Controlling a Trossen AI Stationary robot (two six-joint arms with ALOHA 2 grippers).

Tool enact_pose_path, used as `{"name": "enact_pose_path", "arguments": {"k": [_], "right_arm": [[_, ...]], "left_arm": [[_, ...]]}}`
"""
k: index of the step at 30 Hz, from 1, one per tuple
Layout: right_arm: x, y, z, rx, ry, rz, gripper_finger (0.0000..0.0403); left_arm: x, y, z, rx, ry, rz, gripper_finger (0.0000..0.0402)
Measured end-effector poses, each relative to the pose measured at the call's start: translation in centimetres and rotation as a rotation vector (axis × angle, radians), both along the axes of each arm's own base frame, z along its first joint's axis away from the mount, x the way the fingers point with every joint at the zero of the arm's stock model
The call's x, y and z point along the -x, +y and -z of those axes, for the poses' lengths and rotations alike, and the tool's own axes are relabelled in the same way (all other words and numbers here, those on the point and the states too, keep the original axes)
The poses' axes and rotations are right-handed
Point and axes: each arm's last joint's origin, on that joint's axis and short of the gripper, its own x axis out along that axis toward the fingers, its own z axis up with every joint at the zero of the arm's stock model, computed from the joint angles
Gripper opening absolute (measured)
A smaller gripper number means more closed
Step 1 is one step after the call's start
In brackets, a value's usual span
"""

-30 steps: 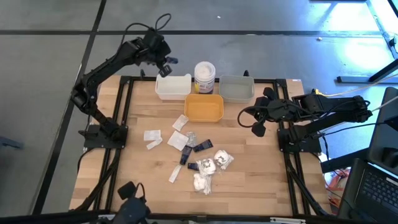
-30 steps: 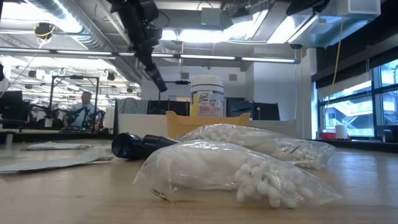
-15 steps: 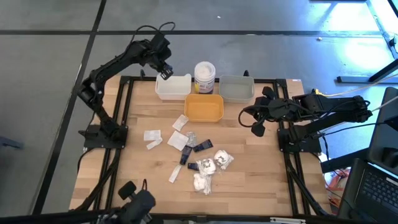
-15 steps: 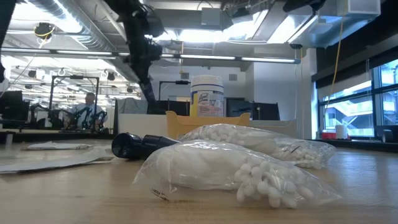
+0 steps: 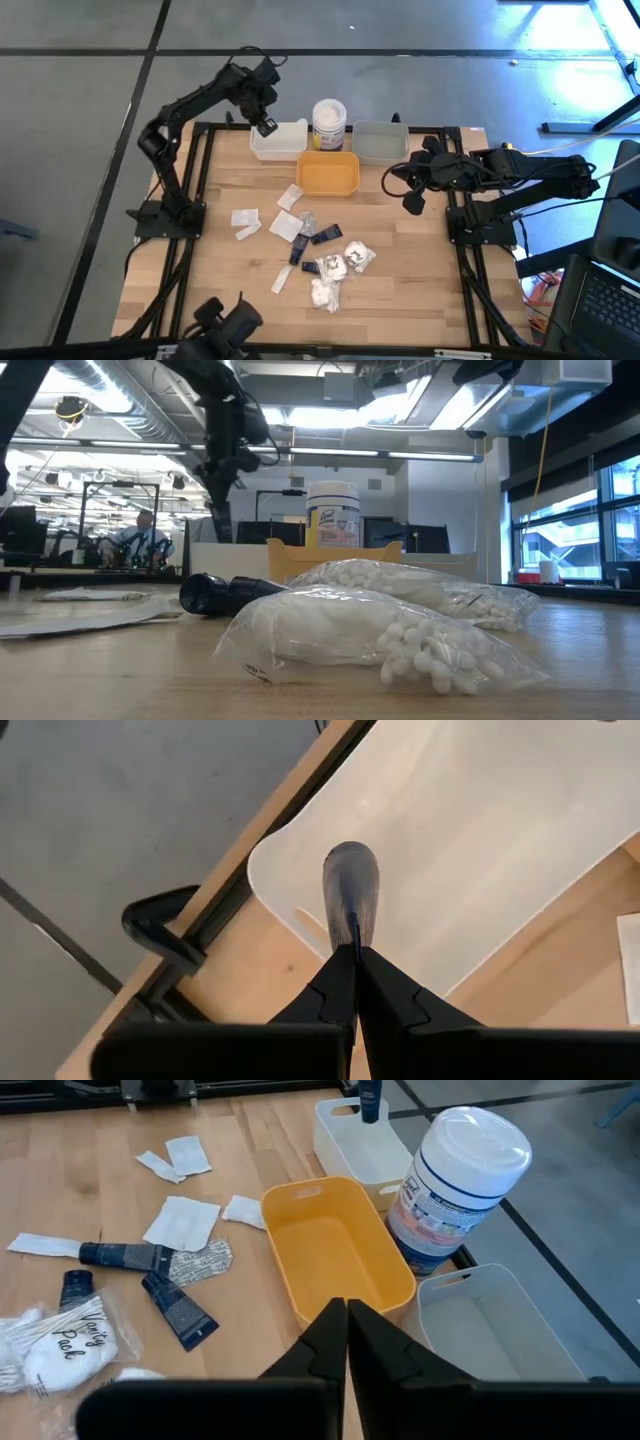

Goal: Pick & Place Travel size toiletries
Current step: Put the blue shave cream into the white bin

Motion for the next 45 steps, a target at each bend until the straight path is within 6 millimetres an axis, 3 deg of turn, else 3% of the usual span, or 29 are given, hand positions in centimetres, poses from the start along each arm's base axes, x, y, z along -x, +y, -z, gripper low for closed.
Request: {"name": "enact_pose_path", "arguments": {"k": [5, 11, 19, 26, 33, 45], "right_arm": [[0.0, 0.0, 0.0, -0.002, 0.0, 0.0, 0.0005], [0.0, 0.0, 0.0, -0.005, -0.001, 0.001, 0.002], [0.0, 0.1, 0.0, -0.019, 0.001, -0.014, 0.0004], [0.0, 0.1, 0.0, -0.022, 0.001, -0.014, 0.002], [0.0, 0.1, 0.0, -0.022, 0.001, -0.014, 0.0004], [0.0, 0.1, 0.0, -0.022, 0.001, -0.014, 0.0017]], "left_arm": [[-0.4, 0.4, 0.9, 0.026, 0.004, -0.008, 0.0003], [-1.4, 1.1, 3.3, 0.093, 0.027, -0.003, 0.0003], [-2.2, 1.9, 6.1, 0.156, 0.076, -0.003, 0.0003], [-2.3, 2.2, 6.5, 0.166, 0.084, 0.002, 0.0003], [-2.4, 2.3, 6.6, 0.158, 0.08, 0.025, 0.0009], [-2.7, 2.7, 6.9, 0.116, 0.069, 0.064, 0.0071]]}}
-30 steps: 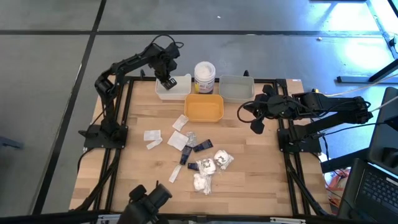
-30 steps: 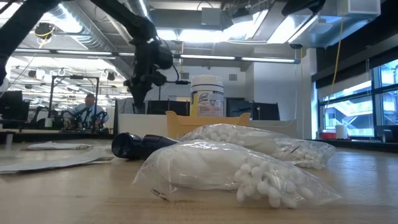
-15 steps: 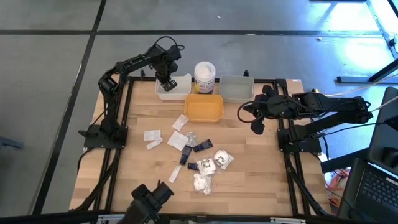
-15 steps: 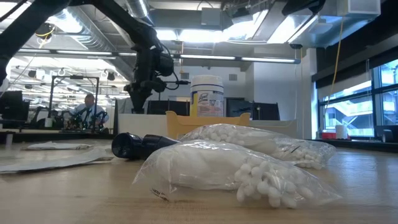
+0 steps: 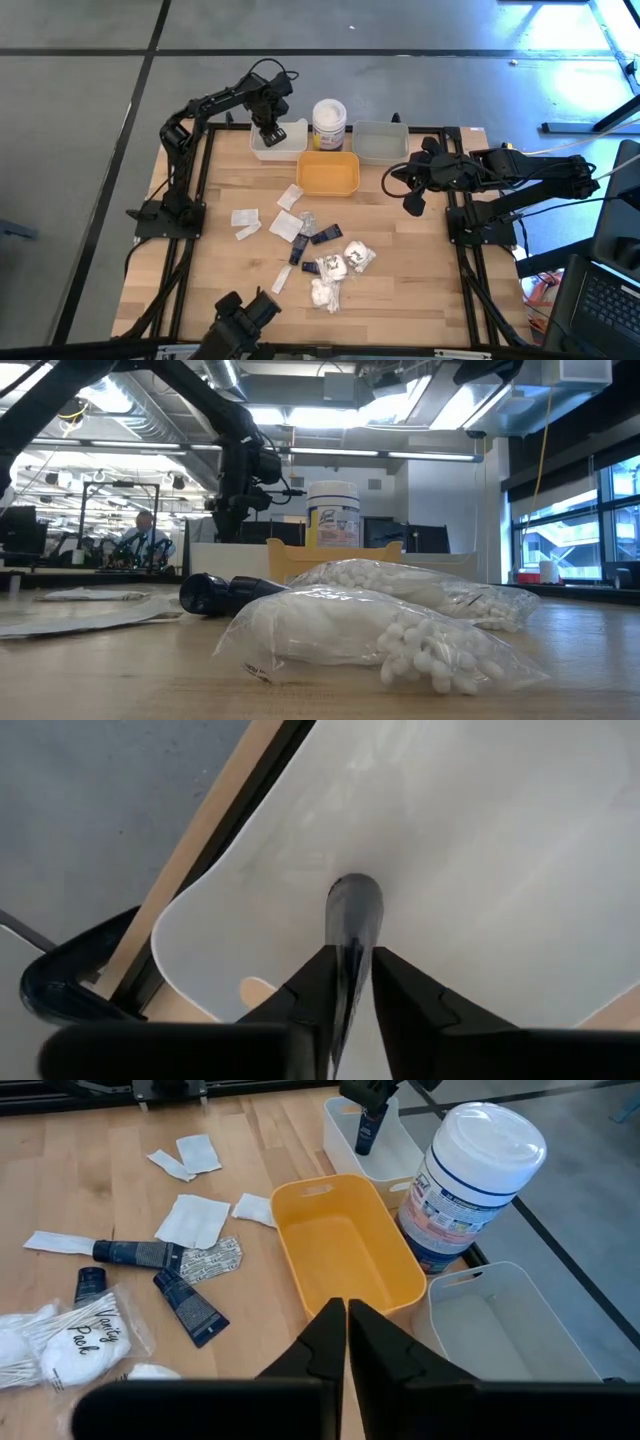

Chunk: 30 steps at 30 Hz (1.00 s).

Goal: Pick & Place Travel size toiletries
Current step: Put the blue shave cream into the white bin, then put the white bandage into the yellow bin

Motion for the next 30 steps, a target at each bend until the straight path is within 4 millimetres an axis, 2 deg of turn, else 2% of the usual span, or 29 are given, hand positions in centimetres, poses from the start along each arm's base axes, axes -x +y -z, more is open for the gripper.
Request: {"name": "enact_pose_path", "arguments": {"k": [4, 8, 13, 19, 23, 30], "right_arm": [[0.0, 0.0, 0.0, 0.0, 0.0, 0.0, 0.0005], [0.0, 0.0, 0.0, 0.0, 0.0, 0.0, 0.0008], [0.0, 0.0, 0.0, -0.001, 0.0, 0.0, 0.0023], [0.0, 0.0, 0.0, -0.002, -0.001, 0.001, 0.0016], [0.0, 0.0, 0.0, -0.003, -0.001, 0.002, 0.0008], [0.0, 0.0, 0.0, -0.003, -0.001, 0.002, 0.0019]], "left_arm": [[0.1, -0.1, -0.2, 0.006, 0.009, 0.008, 0.0099], [0.0, -0.1, -1.6, 0.004, 0.01, 0.021, 0.0122], [-0.1, -0.1, -4.8, 0.009, -0.034, 0.017, 0.0136], [-0.1, -0.6, -9.1, 0.018, -0.125, -0.019, 0.0139], [-0.1, -1.8, -11.2, 0.004, -0.172, -0.031, 0.0139], [-0.6, -5.6, -14.5, -0.052, -0.244, 0.032, 0.0139]]}}
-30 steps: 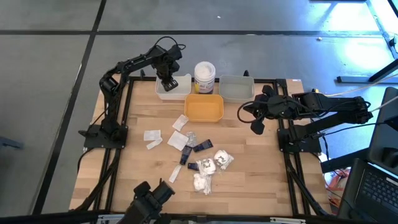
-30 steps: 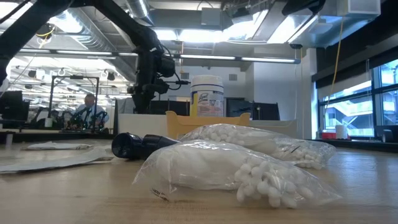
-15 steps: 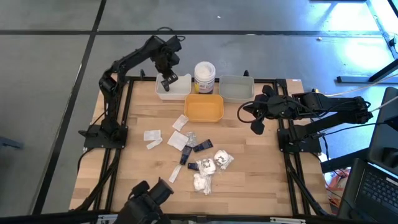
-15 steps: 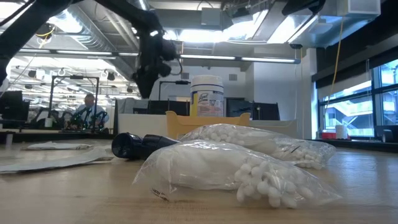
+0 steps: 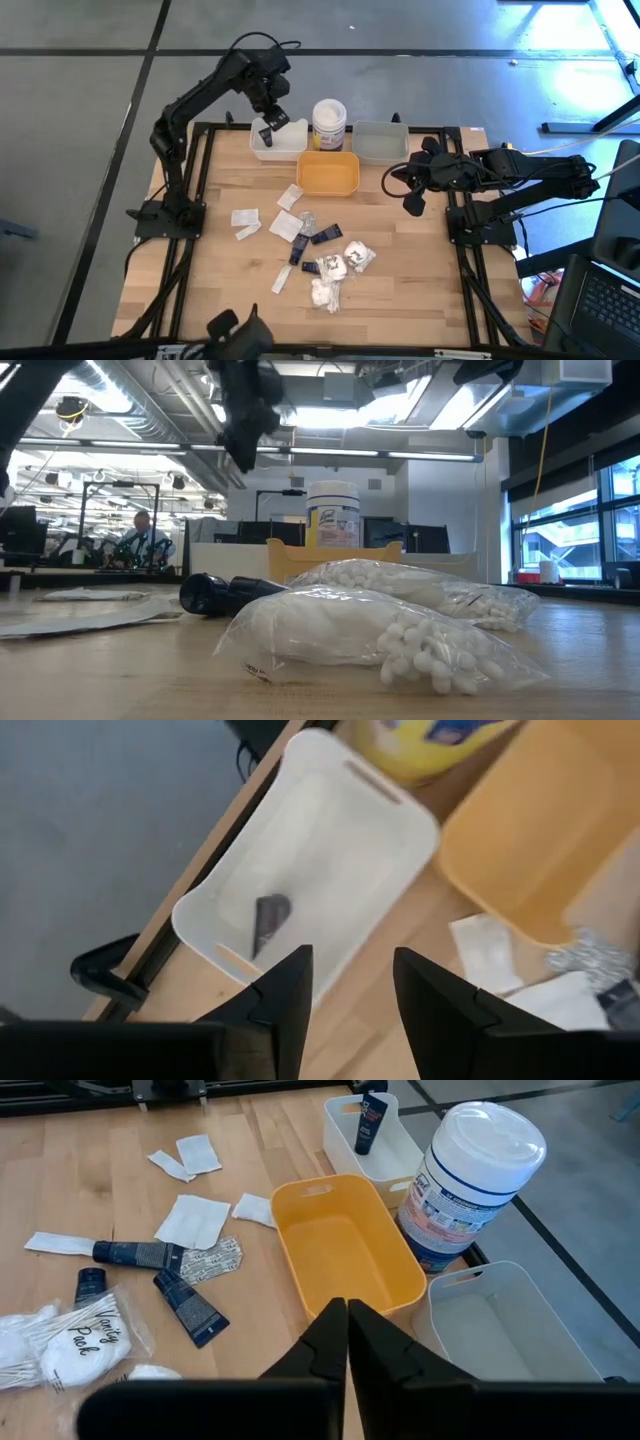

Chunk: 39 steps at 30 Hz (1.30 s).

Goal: Pick & Place Travel size toiletries
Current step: Put the white bandage into the yellow bin

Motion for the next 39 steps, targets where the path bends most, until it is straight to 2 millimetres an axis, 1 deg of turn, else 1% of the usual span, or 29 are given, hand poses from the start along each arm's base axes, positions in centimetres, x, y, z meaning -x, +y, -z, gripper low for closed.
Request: {"name": "enact_pose_path", "arguments": {"k": [7, 13, 15, 20, 23, 32, 35, 39], "right_arm": [[0.0, 0.0, 0.0, 0.001, 0.0, -0.001, 0.0042], [0.0, 0.0, 0.0, 0.002, 0.001, -0.002, 0.005], [0.0, 0.0, 0.0, 0.003, 0.001, -0.002, 0.0053], [0.0, 0.0, 0.0, 0.003, 0.001, -0.002, 0.0059], [0.0, 0.0, 0.0, 0.003, 0.001, -0.002, 0.0062], [0.0, 0.0, 0.0, 0.002, 0.001, -0.002, 0.0074], [0.0, 0.0, 0.0, 0.002, 0.001, -0.002, 0.0078], [0.0, 0.0, 0.0, 0.002, 0.001, -0.002, 0.0081]], "left_arm": [[-0.8, -4.4, -2.8, -0.069, -0.089, 0.086, 0.0139], [-1.3, -9.0, -4.9, -0.1, -0.151, 0.187, 0.0139], [-1.3, -10.6, -5.5, -0.125, -0.162, 0.21, 0.0139], [-1.1, -14.7, -7.0, -0.255, -0.16, 0.245, 0.0139], [-0.9, -16.8, -7.6, -0.282, -0.185, 0.274, 0.0139], [-1.7, -22.1, -7.7, -0.276, -0.215, 0.436, 0.0139], [-2.1, -23.8, -6.7, -0.297, -0.19, 0.469, 0.0139], [-2.1, -25.8, -4.9, -0.318, -0.141, 0.497, 0.0139]]}}
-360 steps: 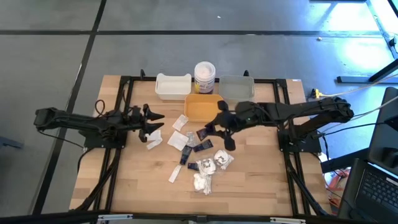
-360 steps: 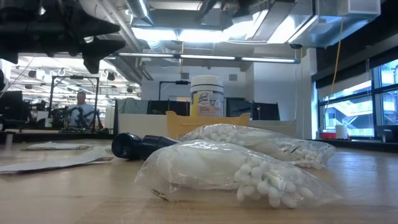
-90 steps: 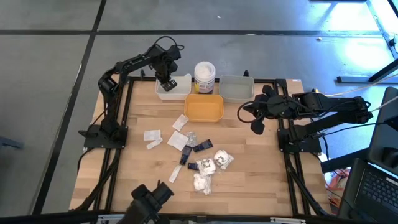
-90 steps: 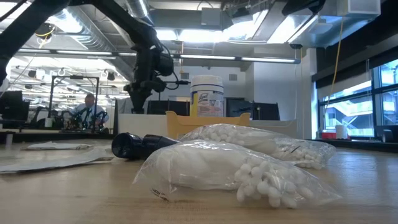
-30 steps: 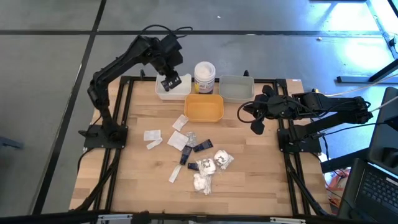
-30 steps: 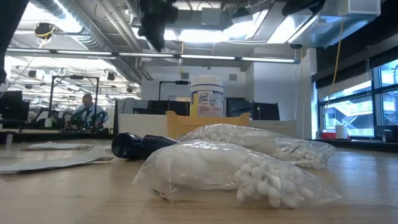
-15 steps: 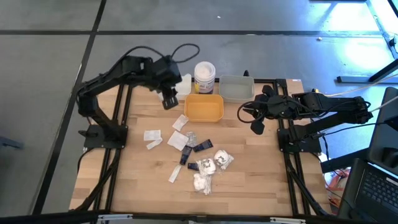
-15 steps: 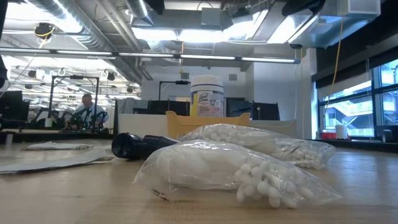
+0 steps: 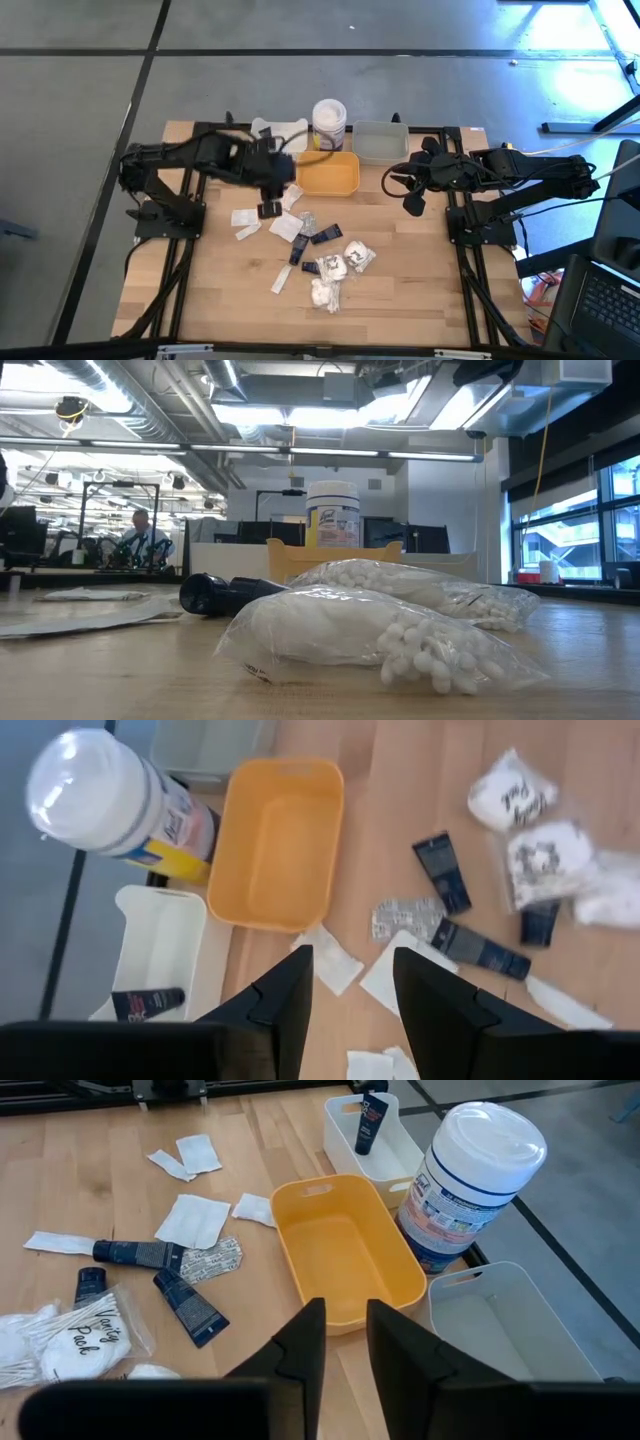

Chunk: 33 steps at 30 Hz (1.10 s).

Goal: Pick & Place Travel size toiletries
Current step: Put the white bandage into the yellow bin

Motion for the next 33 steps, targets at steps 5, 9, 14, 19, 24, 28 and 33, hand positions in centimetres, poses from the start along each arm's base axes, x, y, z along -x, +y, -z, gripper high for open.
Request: {"name": "enact_pose_path", "arguments": {"k": [5, 9, 14, 19, 24, 28, 33], "right_arm": [[0.0, 0.0, 0.0, -0.002, -0.001, 0.001, 0.0079], [0.0, 0.0, 0.0, -0.002, -0.001, 0.001, 0.0072], [0.0, 0.0, 0.0, -0.002, -0.001, 0.001, 0.0062], [0.0, 0.0, 0.0, -0.002, -0.001, 0.001, 0.0054], [0.0, 0.0, 0.0, -0.002, -0.001, 0.001, 0.0048], [0.0, 0.0, 0.0, -0.002, -0.001, 0.001, 0.0044], [0.0, 0.0, 0.0, -0.002, -0.001, 0.001, 0.0043]], "left_arm": [[-0.6, -1.8, 3.3, -0.03, 0.08, 0.027, 0.0139], [-1.0, -3.1, 5.9, -0.039, 0.128, 0.063, 0.0139], [-1.1, -3.9, 8.5, -0.039, 0.164, 0.066, 0.0139], [-0.9, -4.5, 10.6, -0.025, 0.178, 0.03, 0.0139], [0.0, -4.8, 12.4, 0.004, 0.12, 0.02, 0.0139], [1.4, -4.3, 13.7, 0.053, 0.065, -0.026, 0.0139], [3.1, -3.7, 15.5, 0.155, -0.024, -0.036, 0.0139]]}}
